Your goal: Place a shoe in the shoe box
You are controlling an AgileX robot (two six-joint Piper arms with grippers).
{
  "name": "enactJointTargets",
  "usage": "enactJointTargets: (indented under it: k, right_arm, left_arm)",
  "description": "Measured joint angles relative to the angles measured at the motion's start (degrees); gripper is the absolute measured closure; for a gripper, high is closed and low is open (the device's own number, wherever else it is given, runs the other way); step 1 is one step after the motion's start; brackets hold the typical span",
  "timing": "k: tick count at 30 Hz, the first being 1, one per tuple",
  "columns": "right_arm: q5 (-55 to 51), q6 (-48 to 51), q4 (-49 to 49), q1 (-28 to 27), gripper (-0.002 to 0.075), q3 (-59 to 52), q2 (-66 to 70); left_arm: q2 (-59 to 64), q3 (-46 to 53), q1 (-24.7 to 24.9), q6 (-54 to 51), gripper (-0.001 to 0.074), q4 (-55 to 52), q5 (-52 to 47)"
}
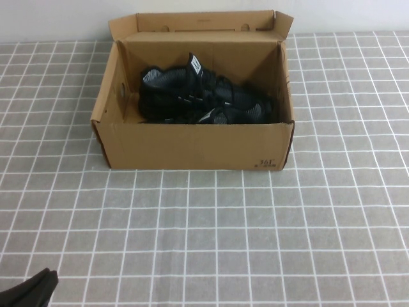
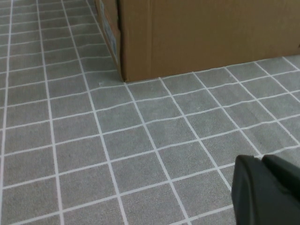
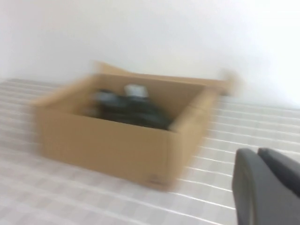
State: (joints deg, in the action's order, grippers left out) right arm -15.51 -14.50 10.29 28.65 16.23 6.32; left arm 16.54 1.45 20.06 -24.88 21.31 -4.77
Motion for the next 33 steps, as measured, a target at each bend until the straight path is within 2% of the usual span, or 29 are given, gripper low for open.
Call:
enactJointTargets:
  k: [6, 10, 28, 30, 33]
  right_arm:
    - [11.9, 0.0, 0.5, -20.1, 0.0742, -10.0, -1.7]
    - [18.5, -0.2, 0.2, -27.2, 0.0742, -16.7, -4.9]
    - [19.1, -1.5, -1.9, -27.7, 0.0742, -17.6, -6.7]
    - [18.6, 0.7, -5.9, -27.6, 0.0742, -17.6, -6.7]
    - [16.4, 11.2, -14.2, -26.5, 0.0742, -17.6, -6.7]
  left_arm:
    - [0.0, 0.0, 0.0, 0.0, 0.0735, 0.0, 0.0]
    - [0.0, 0.0, 0.0, 0.0, 0.0735, 0.0, 0.0]
    - [-0.1, 0.0, 0.0, 0.0, 0.0735, 0.0, 0.0]
    - [-0.1, 0.0, 0.0, 0.0, 0.0735, 0.0, 0.0]
    - [-0.1, 0.0, 0.0, 0.0, 0.0735, 0.0, -0.1]
